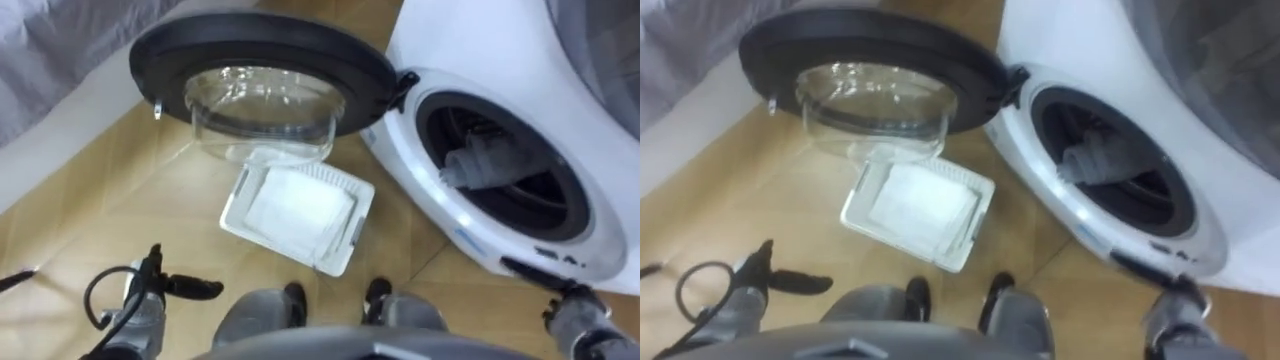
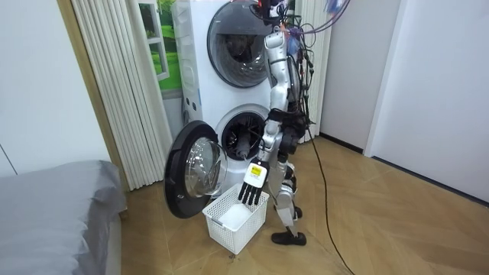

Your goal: Put towel into washing machine

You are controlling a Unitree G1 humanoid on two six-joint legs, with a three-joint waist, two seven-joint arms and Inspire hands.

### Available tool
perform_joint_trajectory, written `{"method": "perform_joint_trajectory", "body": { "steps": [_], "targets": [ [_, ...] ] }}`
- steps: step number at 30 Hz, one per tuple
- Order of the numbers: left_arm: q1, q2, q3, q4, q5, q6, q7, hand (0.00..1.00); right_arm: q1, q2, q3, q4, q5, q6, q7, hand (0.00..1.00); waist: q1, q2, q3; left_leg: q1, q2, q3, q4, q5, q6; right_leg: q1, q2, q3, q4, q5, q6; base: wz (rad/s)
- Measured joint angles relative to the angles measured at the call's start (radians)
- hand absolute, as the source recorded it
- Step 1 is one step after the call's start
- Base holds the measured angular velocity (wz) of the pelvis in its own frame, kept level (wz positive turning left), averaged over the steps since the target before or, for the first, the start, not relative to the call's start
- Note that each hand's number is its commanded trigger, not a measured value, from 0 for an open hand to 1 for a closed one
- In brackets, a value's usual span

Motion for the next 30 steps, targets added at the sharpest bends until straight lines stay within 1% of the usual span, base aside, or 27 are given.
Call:
{"method": "perform_joint_trajectory", "body": {
  "steps": [2, 4, 5, 9, 12, 13, 14, 16, 18, 19, 21, 23, 25, 28, 30],
  "targets": [
    [0.013, -0.001, 0.000, -0.005, 0.001, -0.001, 0.000, 0.00, 0.026, 0.033, 0.029, -0.008, -0.076, -0.002, 0.031, 0.00, -0.004, -0.001, -0.0019, 0.038, 0.007, 0.002, -0.025, 0.004, -0.007, 0.047, 0.013, -0.010, -0.038, 0.008, -0.003, 0.04],
    [0.027, -0.001, 0.003, -0.006, 0.002, -0.001, 0.000, 0.00, 0.035, 0.054, 0.033, -0.010, -0.126, -0.002, 0.049, 0.00, -0.004, -0.001, -0.0030, 0.068, 0.006, 0.003, -0.041, 0.007, -0.012, 0.074, 0.019, -0.012, -0.050, 0.008, -0.004, 0.04],
    [0.041, -0.002, 0.008, -0.005, 0.021, -0.002, 0.001, 0.00, 0.034, 0.063, 0.035, -0.010, -0.151, -0.002, 0.061, 0.00, -0.004, 0.000, -0.0038, 0.087, 0.007, 0.002, -0.052, 0.009, -0.016, 0.090, 0.023, -0.013, -0.054, 0.008, -0.004, 0.00],
    [0.075, -0.004, 0.019, -0.005, 0.038, -0.003, 0.001, 0.00, 0.045, 0.079, 0.053, -0.008, -0.207, -0.001, 0.101, 0.00, -0.004, -0.004, -0.0049, 0.146, 0.008, 0.001, -0.086, 0.015, -0.025, 0.147, 0.031, -0.016, -0.082, 0.009, -0.006, 0.00],
    [0.084, -0.005, 0.021, -0.005, 0.038, 0.003, 0.001, 0.00, 0.059, 0.094, 0.071, -0.024, -0.270, 0.003, 0.122, 0.00, -0.005, -0.012, -0.0020, 0.179, 0.009, -0.003, -0.093, 0.016, -0.026, 0.181, 0.033, -0.019, -0.086, 0.009, -0.006, 0.02],
    [0.084, -0.005, 0.025, -0.005, 0.038, 0.005, 0.001, 0.00, 0.067, 0.100, 0.071, -0.027, -0.284, 0.003, 0.126, 0.00, -0.006, -0.016, 0.0013, 0.193, 0.008, -0.006, -0.099, 0.016, -0.026, 0.196, 0.033, -0.021, -0.095, 0.009, -0.006, 0.05],
    [0.089, -0.006, 0.031, -0.005, 0.040, 0.006, 0.001, 0.00, 0.074, 0.104, 0.071, -0.028, -0.294, 0.004, 0.133, 0.00, -0.006, -0.019, 0.0017, 0.209, 0.006, -0.006, -0.105, 0.016, -0.026, 0.211, 0.033, -0.022, -0.098, 0.009, -0.006, 0.04],
    [0.097, -0.008, 0.035, -0.004, 0.040, 0.008, 0.001, 0.00, 0.079, 0.106, 0.071, -0.025, -0.303, 0.009, 0.149, 0.00, -0.006, -0.021, 0.0010, 0.231, 0.005, -0.007, -0.116, 0.015, -0.026, 0.234, 0.032, -0.022, -0.099, 0.009, -0.006, 0.00],
    [0.102, -0.012, 0.050, -0.004, 0.040, 0.017, 0.001, 0.00, 0.098, 0.107, 0.071, -0.026, -0.303, 0.012, 0.165, 0.00, -0.007, -0.021, 0.0009, 0.245, 0.006, -0.008, -0.127, 0.014, -0.027, 0.248, 0.034, -0.022, -0.100, 0.009, -0.006, 0.00],
    [0.109, -0.014, 0.051, -0.004, 0.040, 0.025, 0.002, 0.00, 0.108, 0.108, 0.070, -0.028, -0.303, 0.013, 0.169, 0.00, -0.006, -0.023, -0.0011, 0.248, 0.006, -0.009, -0.127, 0.013, -0.028, 0.251, 0.034, -0.021, -0.099, 0.009, -0.006, -0.04],
    [0.117, -0.018, 0.053, -0.004, 0.045, 0.040, 0.002, 0.00, 0.110, 0.108, 0.064, -0.031, -0.303, 0.016, 0.181, 0.00, -0.007, -0.022, -0.0010, 0.253, 0.007, -0.007, -0.127, 0.013, -0.028, 0.253, 0.037, -0.014, -0.100, 0.009, -0.006, -0.07],
    [0.124, -0.030, 0.073, -0.003, 0.062, 0.061, 0.002, 0.00, 0.111, 0.108, 0.063, -0.030, -0.303, 0.027, 0.192, 0.00, -0.006, -0.020, -0.0010, 0.263, 0.009, -0.006, -0.125, 0.012, -0.029, 0.263, 0.040, -0.013, -0.101, 0.009, -0.006, 0.00],
    [0.136, -0.041, 0.090, -0.003, 0.067, 0.067, 0.001, 0.00, 0.108, 0.107, 0.063, -0.032, -0.314, 0.033, 0.200, 0.00, -0.003, -0.018, -0.0017, 0.273, 0.009, -0.006, -0.125, 0.012, -0.030, 0.269, 0.042, -0.008, -0.101, 0.009, -0.006, 0.00],
    [0.143, -0.048, 0.090, -0.003, 0.087, 0.085, -0.002, 0.00, 0.106, 0.106, 0.063, -0.034, -0.341, 0.035, 0.212, 0.00, -0.003, -0.019, -0.0017, 0.279, 0.009, -0.006, -0.124, 0.012, -0.031, 0.278, 0.042, -0.008, -0.102, 0.009, -0.006, 0.00],
    [0.144, -0.050, 0.090, -0.004, 0.088, 0.102, -0.007, 0.00, 0.106, 0.106, 0.065, -0.040, -0.341, 0.043, 0.219, 0.00, -0.003, -0.022, -0.0026, 0.279, 0.009, -0.004, -0.122, 0.012, -0.031, 0.279, 0.042, -0.010, -0.102, 0.009, -0.006, 0.00]
  ]
}}
